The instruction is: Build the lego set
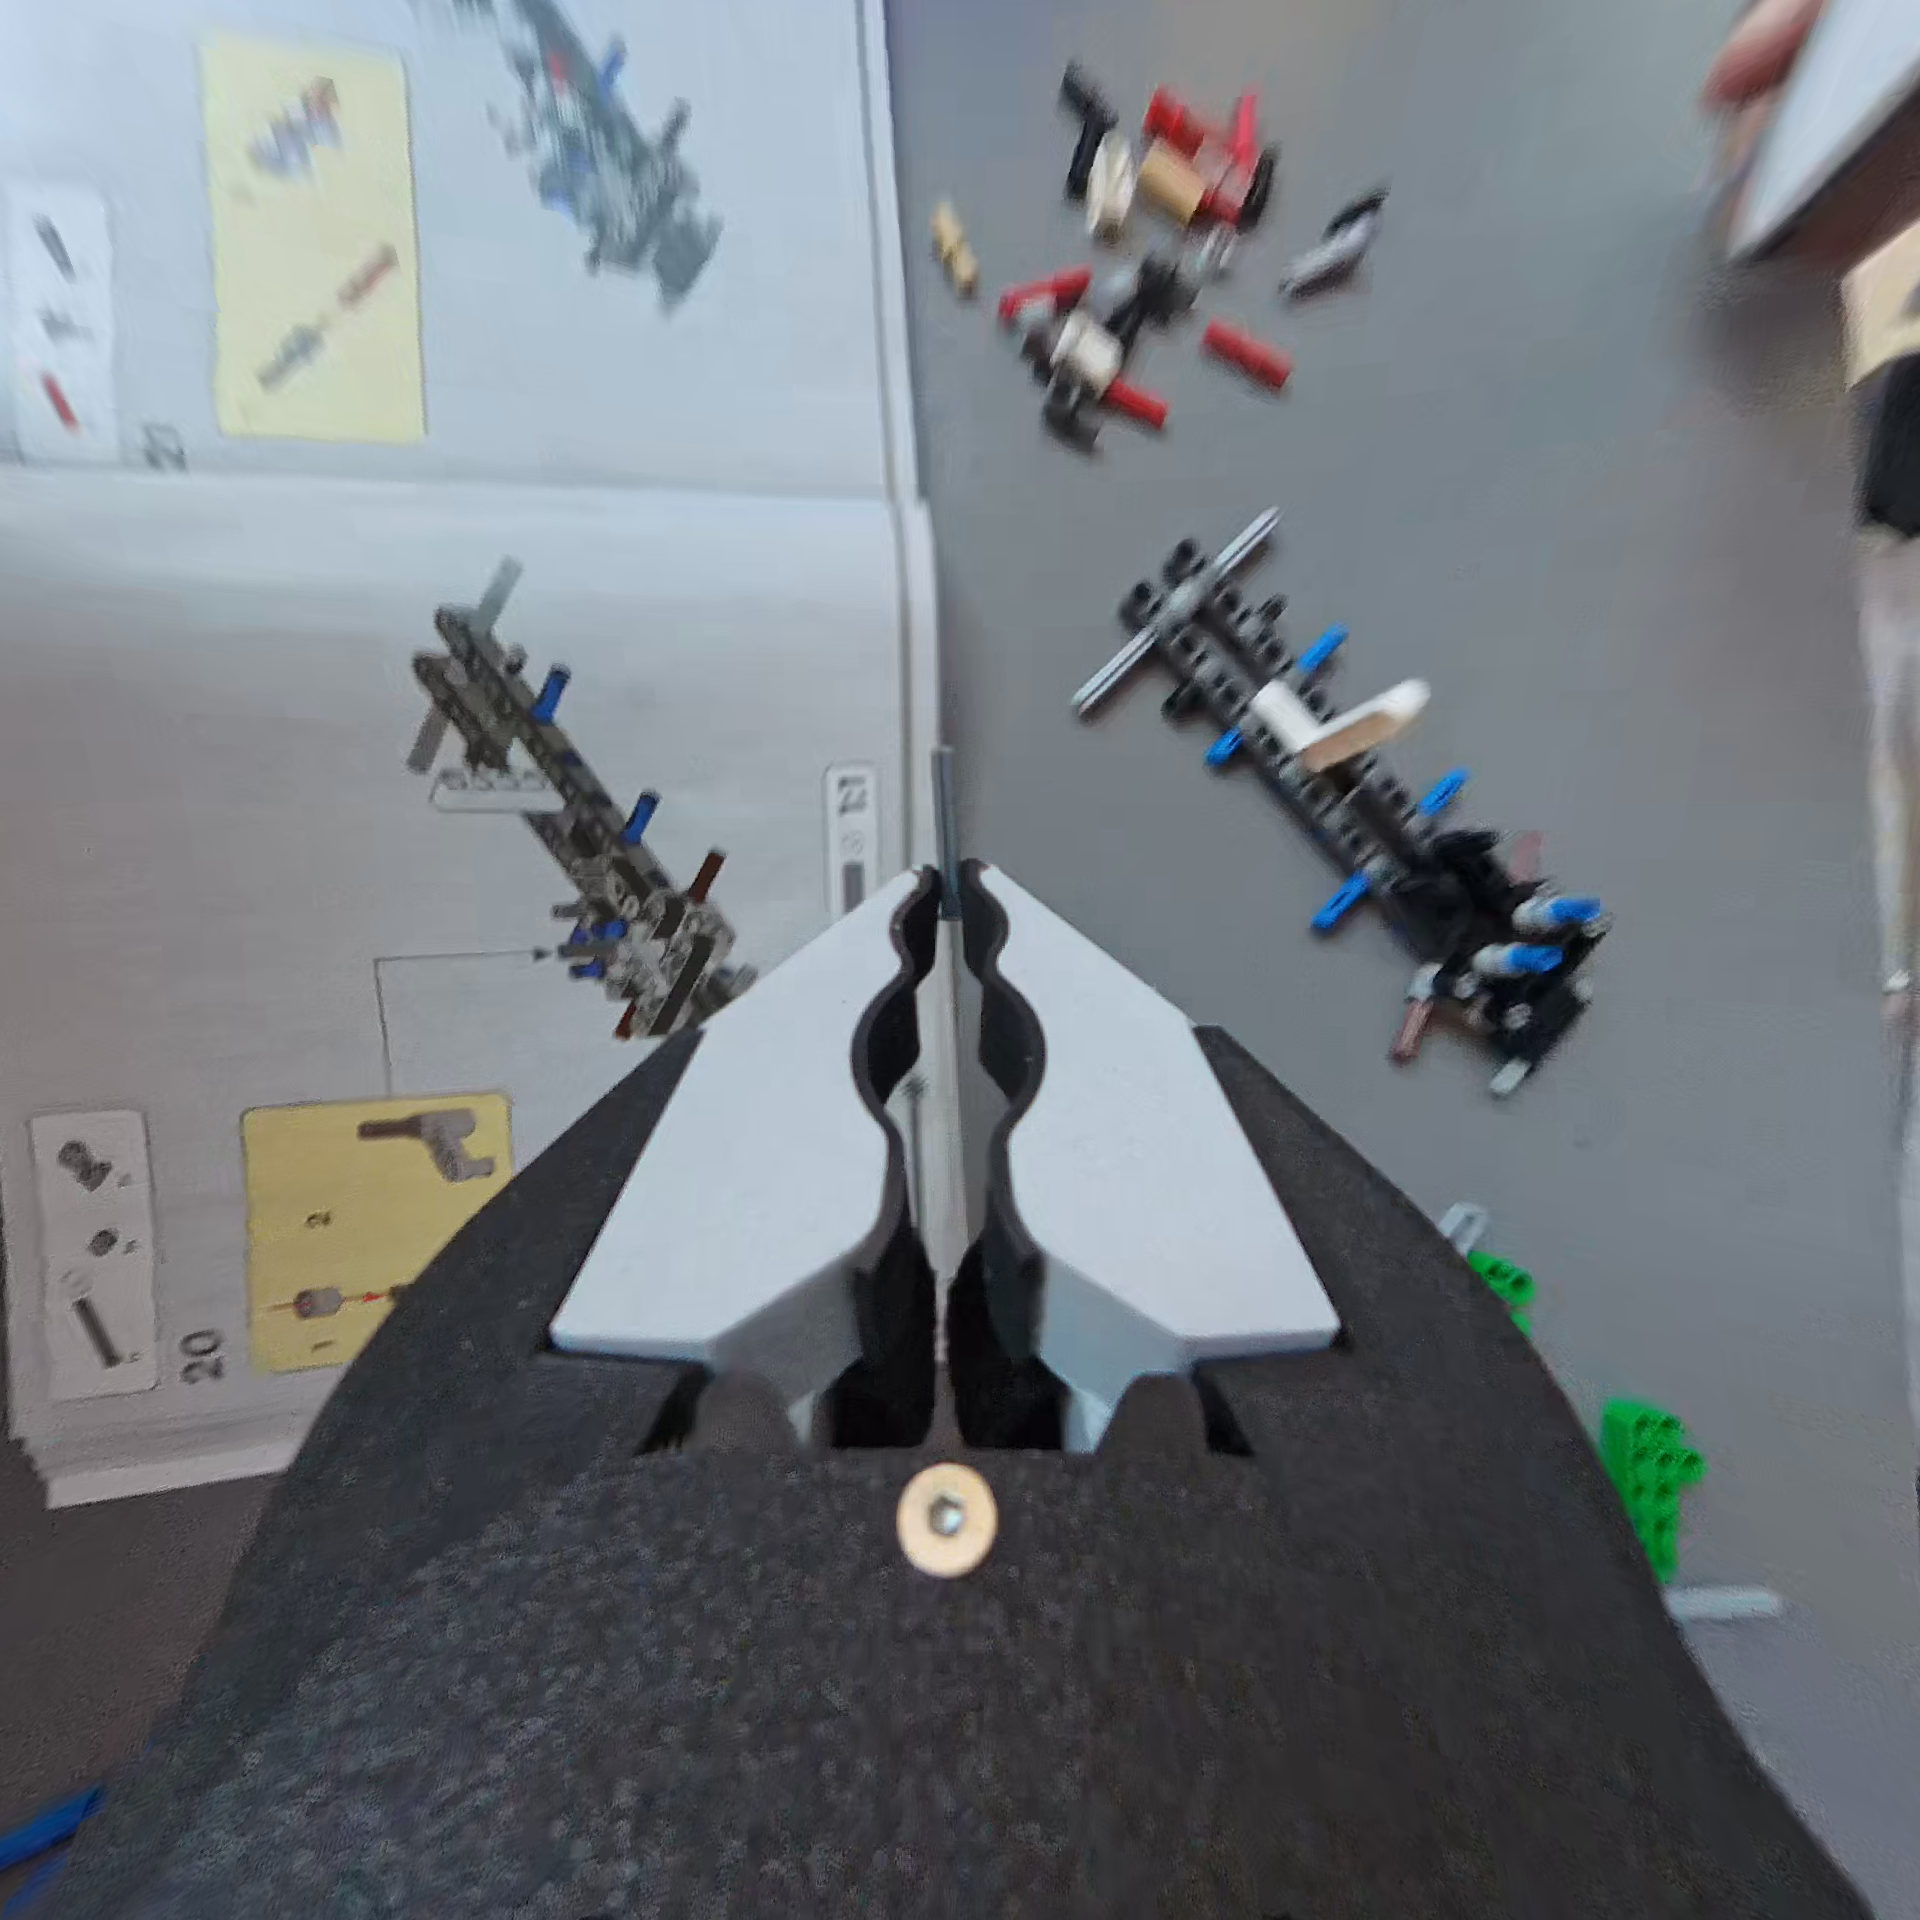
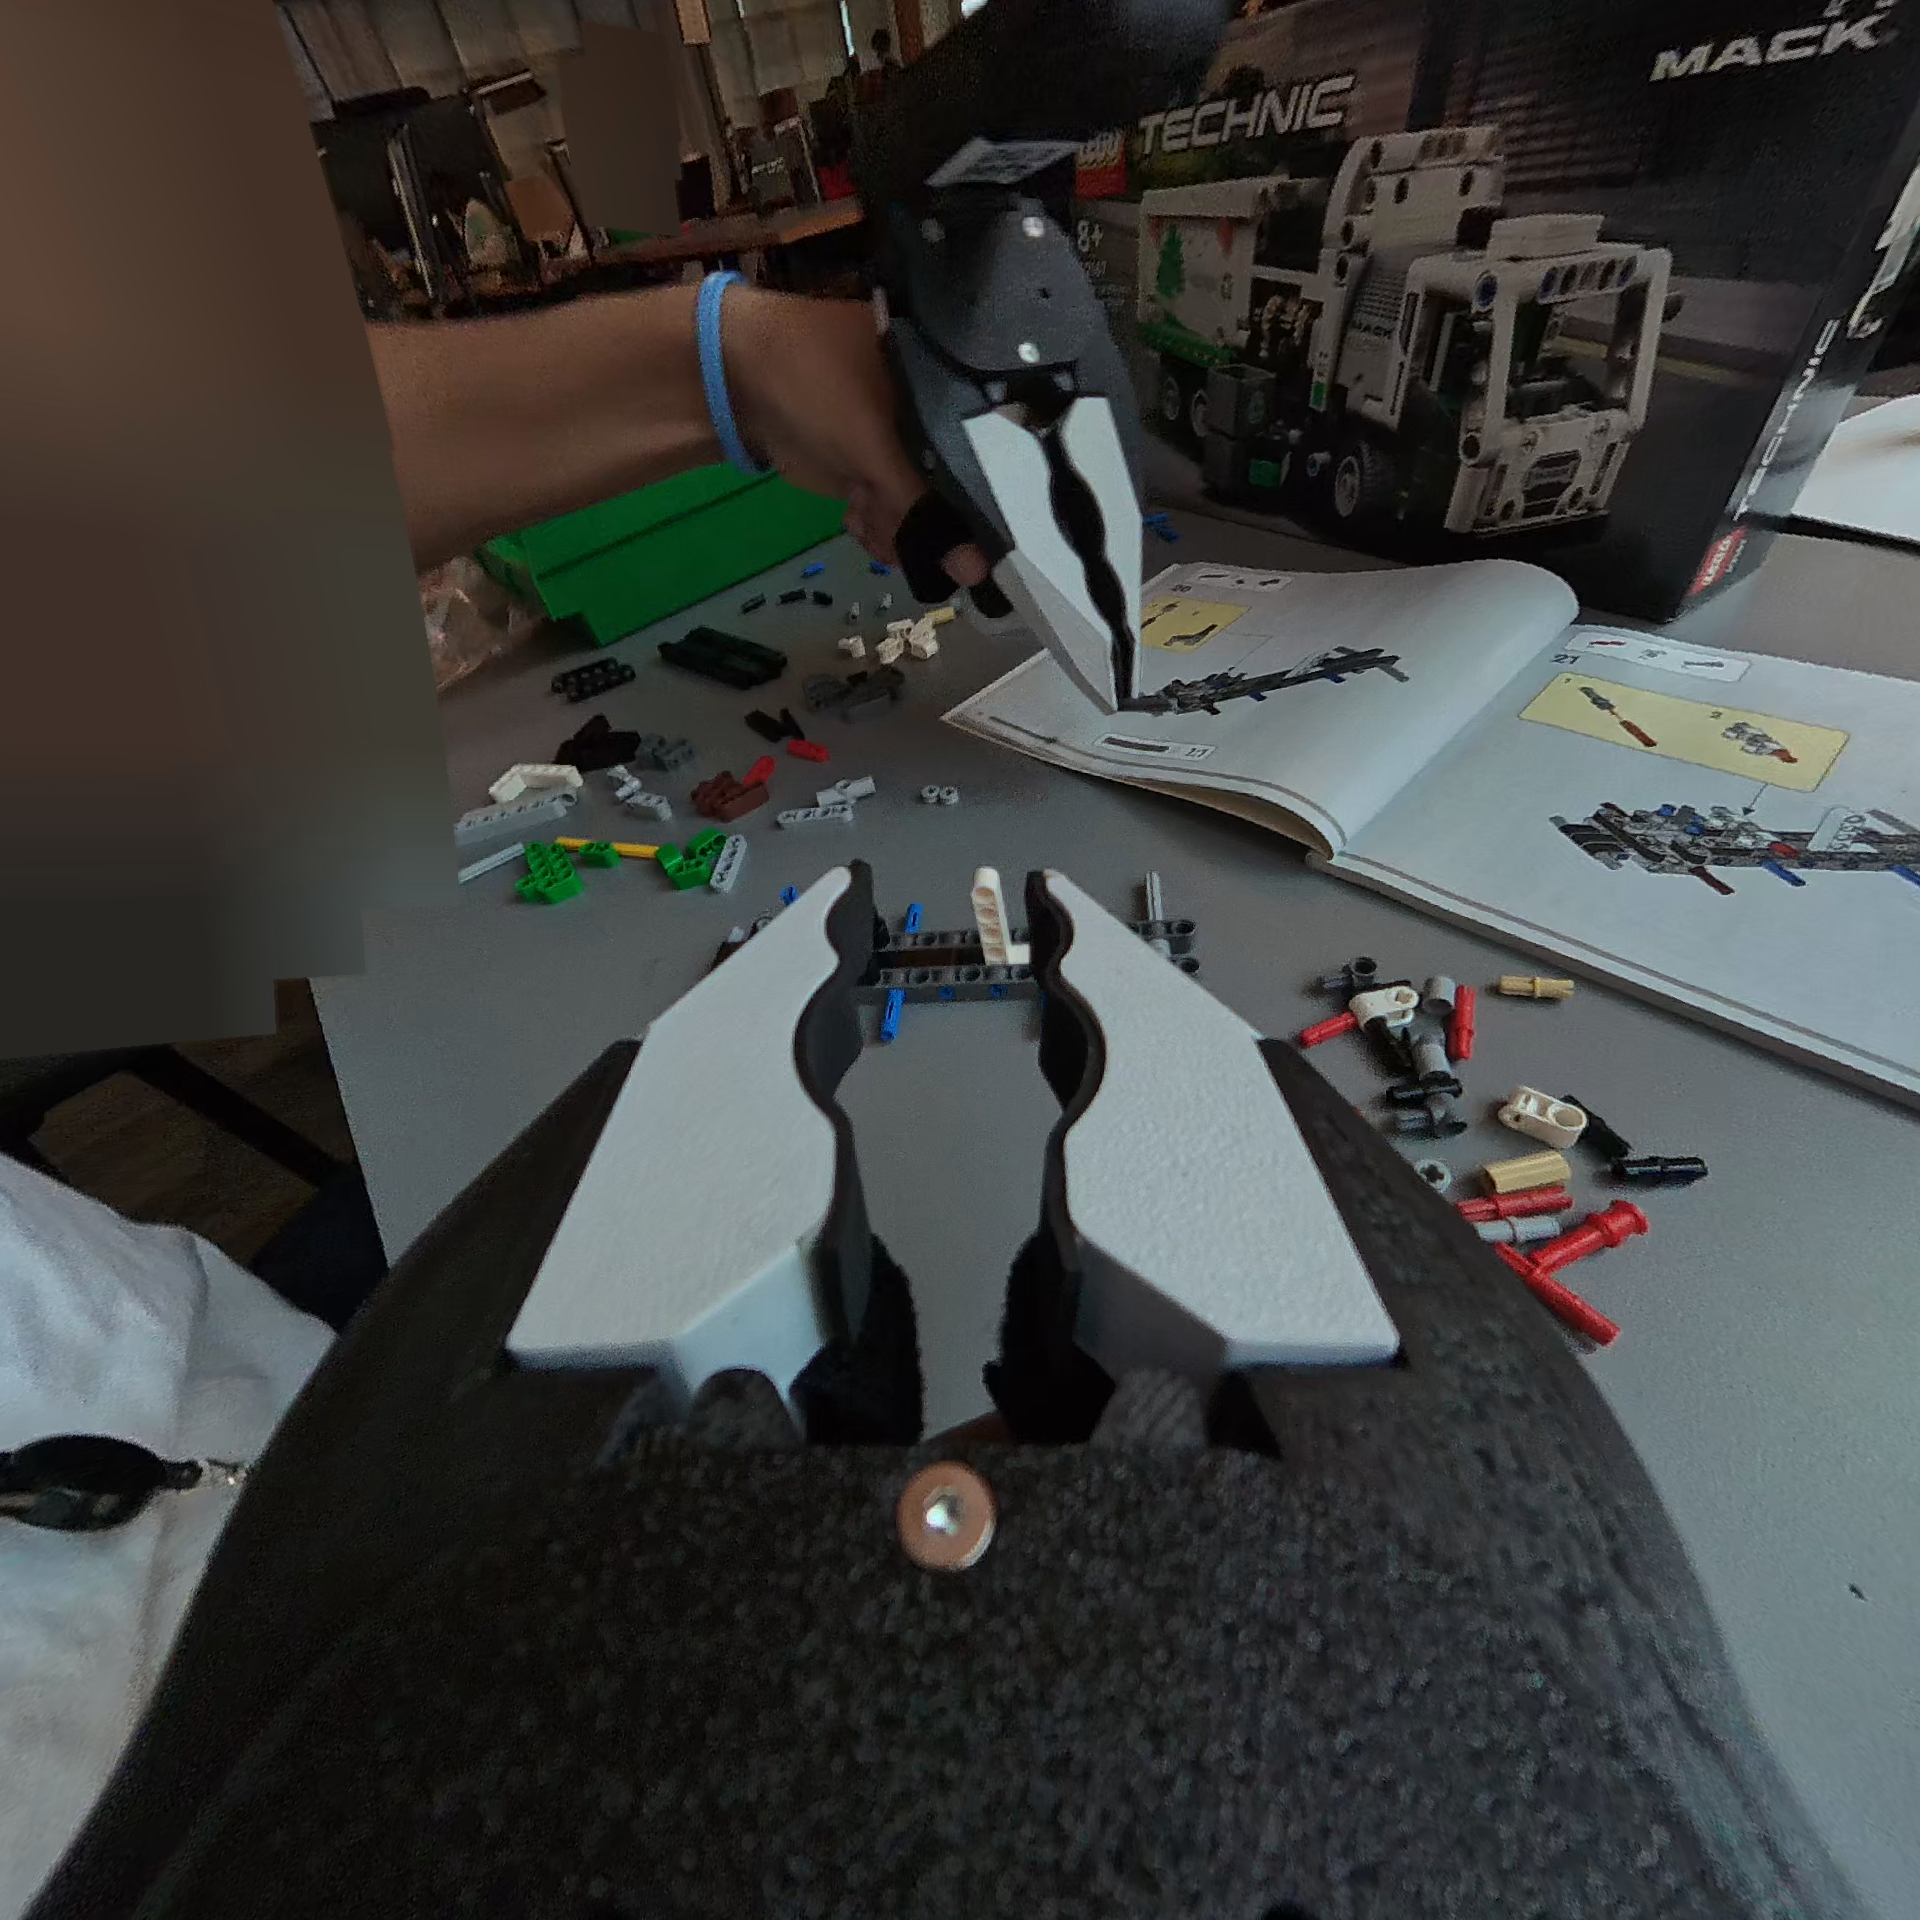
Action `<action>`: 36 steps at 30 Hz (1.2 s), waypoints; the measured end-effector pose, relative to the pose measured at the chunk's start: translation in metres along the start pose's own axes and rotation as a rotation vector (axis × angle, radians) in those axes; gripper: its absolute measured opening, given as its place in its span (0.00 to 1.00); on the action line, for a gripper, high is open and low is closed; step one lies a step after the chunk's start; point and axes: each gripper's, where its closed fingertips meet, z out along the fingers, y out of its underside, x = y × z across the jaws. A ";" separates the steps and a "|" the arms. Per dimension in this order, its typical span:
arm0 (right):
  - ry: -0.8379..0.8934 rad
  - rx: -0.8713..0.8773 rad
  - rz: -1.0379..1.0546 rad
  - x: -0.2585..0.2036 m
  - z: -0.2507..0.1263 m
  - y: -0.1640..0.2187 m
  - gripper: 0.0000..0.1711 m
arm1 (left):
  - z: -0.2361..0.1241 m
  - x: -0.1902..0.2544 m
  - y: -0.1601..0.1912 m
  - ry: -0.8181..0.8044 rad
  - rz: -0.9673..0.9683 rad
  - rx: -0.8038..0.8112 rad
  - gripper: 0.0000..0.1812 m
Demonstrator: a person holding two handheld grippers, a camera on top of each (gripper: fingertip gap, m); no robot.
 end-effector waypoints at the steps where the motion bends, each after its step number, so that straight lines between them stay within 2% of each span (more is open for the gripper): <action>1: 0.003 0.021 0.033 0.002 0.002 -0.005 0.15 | -0.007 0.014 -0.017 0.006 -0.003 0.131 0.01; 4: -0.024 0.107 0.152 0.004 0.013 -0.024 0.15 | -0.025 0.067 -0.051 0.025 0.022 0.454 0.01; 7: -0.112 0.209 0.274 -0.003 0.025 -0.043 0.14 | -0.033 0.103 -0.062 0.015 0.038 0.642 0.01; 10: -0.251 0.233 0.336 -0.023 0.034 -0.047 0.10 | -0.039 0.126 -0.068 0.051 0.019 0.757 0.01; 15: -0.266 0.271 0.267 -0.040 0.032 -0.050 0.06 | -0.039 0.141 -0.066 0.073 0.026 0.790 0.01; 18: -0.238 0.260 0.234 -0.041 0.030 -0.049 0.00 | -0.039 0.144 -0.066 0.075 0.031 0.784 0.01; 21: -0.232 0.284 0.226 -0.042 0.024 -0.052 0.00 | -0.035 0.149 -0.065 0.068 0.045 0.766 0.01; 24: -0.216 0.245 0.210 -0.042 0.022 -0.049 0.05 | -0.035 0.154 -0.067 0.051 0.060 0.764 0.01; 32: -0.198 0.230 0.114 -0.052 0.020 -0.048 0.00 | -0.034 0.162 -0.065 0.054 0.060 0.740 0.01; 36: -0.197 0.202 0.084 -0.057 0.017 -0.043 0.04 | -0.032 0.166 -0.065 0.046 0.062 0.725 0.01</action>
